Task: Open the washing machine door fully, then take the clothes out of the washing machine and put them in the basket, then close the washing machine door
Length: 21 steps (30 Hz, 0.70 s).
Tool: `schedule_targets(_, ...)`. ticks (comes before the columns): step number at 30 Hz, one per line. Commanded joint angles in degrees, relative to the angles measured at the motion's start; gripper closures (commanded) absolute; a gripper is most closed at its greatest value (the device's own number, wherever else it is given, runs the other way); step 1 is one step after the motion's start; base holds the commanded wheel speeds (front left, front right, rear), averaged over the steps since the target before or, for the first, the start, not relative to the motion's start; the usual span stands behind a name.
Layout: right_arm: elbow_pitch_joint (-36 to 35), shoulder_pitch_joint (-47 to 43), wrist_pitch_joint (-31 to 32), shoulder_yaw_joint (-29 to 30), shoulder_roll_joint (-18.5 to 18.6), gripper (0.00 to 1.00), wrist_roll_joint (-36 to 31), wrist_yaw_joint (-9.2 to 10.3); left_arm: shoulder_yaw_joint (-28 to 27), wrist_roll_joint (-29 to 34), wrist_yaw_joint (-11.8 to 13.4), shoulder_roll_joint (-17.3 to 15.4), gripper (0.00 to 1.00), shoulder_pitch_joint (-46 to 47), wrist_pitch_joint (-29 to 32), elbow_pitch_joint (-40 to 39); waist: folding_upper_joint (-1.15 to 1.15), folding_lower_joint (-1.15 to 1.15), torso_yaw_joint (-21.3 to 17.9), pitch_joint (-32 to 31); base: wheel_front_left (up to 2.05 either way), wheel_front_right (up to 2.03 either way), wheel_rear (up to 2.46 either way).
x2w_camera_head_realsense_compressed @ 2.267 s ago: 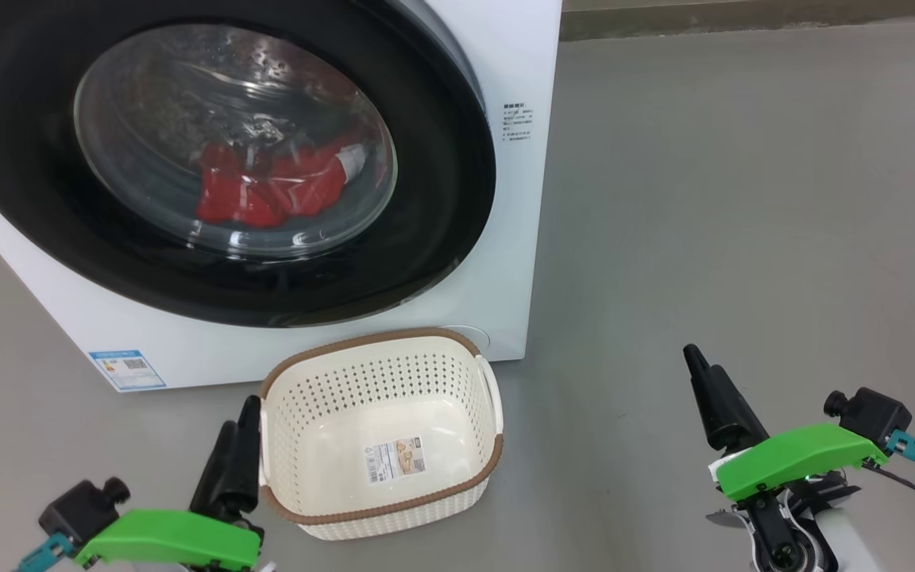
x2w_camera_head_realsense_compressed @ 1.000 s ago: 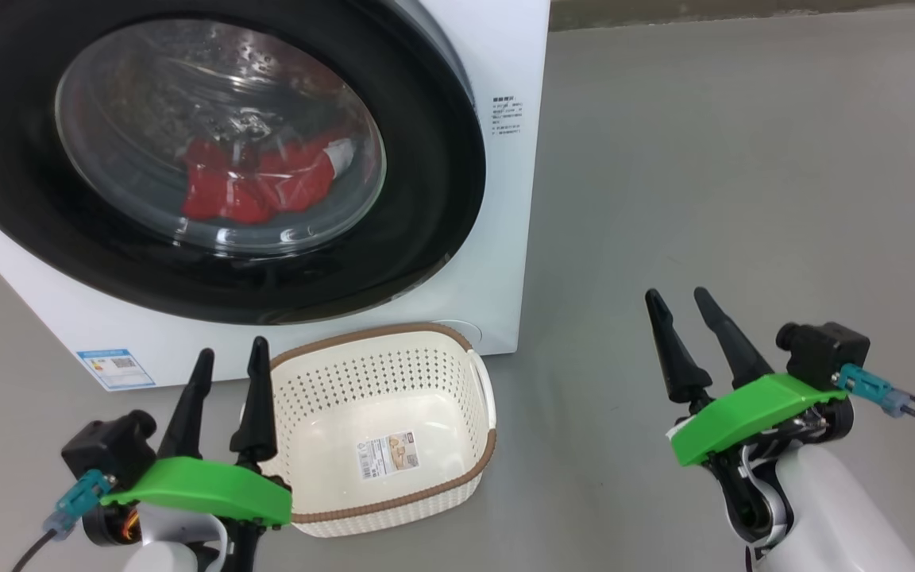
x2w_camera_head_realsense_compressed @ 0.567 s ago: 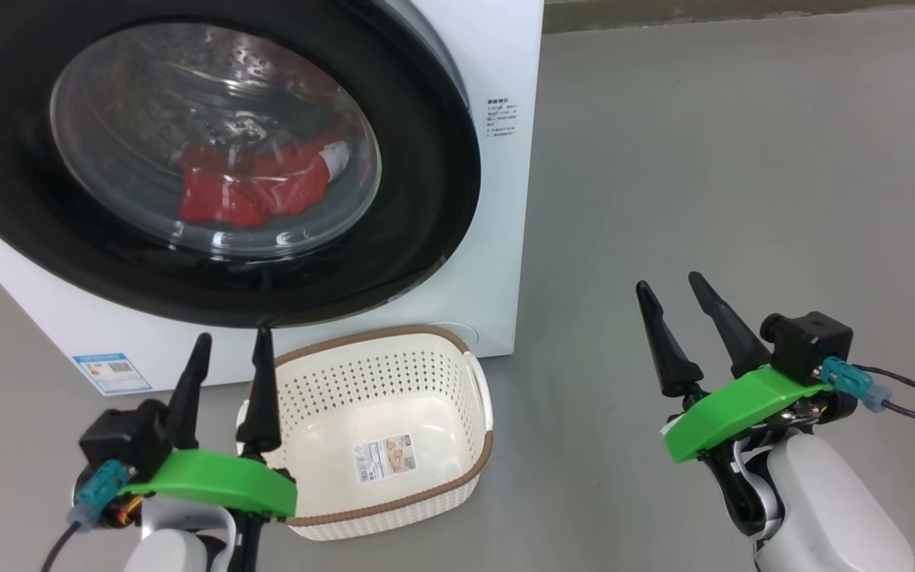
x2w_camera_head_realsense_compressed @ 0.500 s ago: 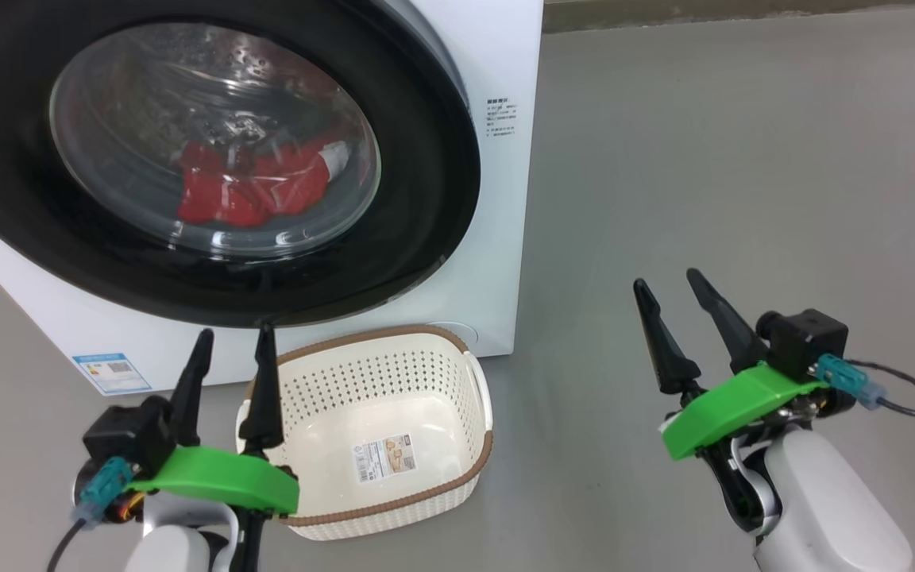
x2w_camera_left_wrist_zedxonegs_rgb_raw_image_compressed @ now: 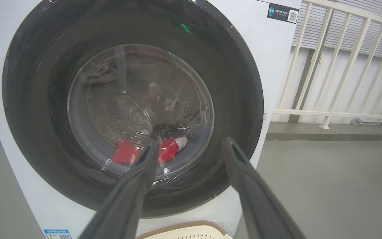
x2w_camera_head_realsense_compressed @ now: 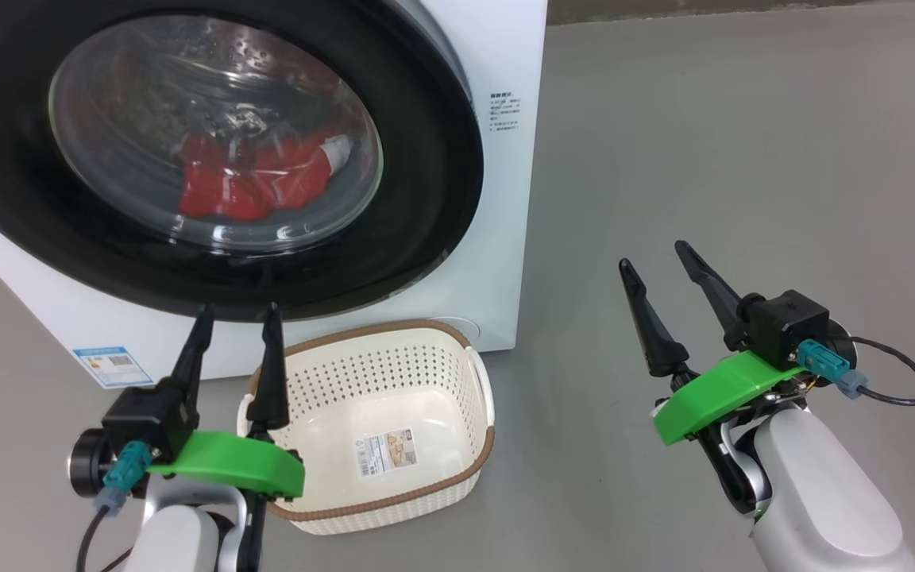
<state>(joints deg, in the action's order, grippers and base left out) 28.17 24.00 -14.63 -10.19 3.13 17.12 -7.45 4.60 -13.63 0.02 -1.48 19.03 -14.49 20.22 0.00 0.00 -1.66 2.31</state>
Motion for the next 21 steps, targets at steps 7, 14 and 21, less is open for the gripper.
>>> schedule_targets(7, -0.9, 2.1, -0.4, -1.7, -0.2, 0.00, -0.1, -0.03, -1.3, 0.3, 0.4, -1.4, 0.00, 1.7, -0.5, -1.1, 0.00, 0.00, 0.0, -0.1, 0.00, 0.00, 0.00)
schedule_targets(14, -1.2, 2.3, -0.4, -1.8, -0.2, 0.00, 0.0, -0.03, -0.7, 0.0, 0.2, -1.4, 0.00, 1.9, -0.5, -0.8, 0.00, 0.00, 0.2, 0.6, 0.00, 0.00, 0.00)
schedule_targets(21, -0.4, 3.8, -0.4, -0.9, -0.2, 1.00, 2.1, -0.03, 0.0, -1.2, -0.1, -1.4, 0.00, 2.5, -0.5, -1.8, 0.00, 0.00, 1.3, 2.1, 0.00, 0.00, 0.00)
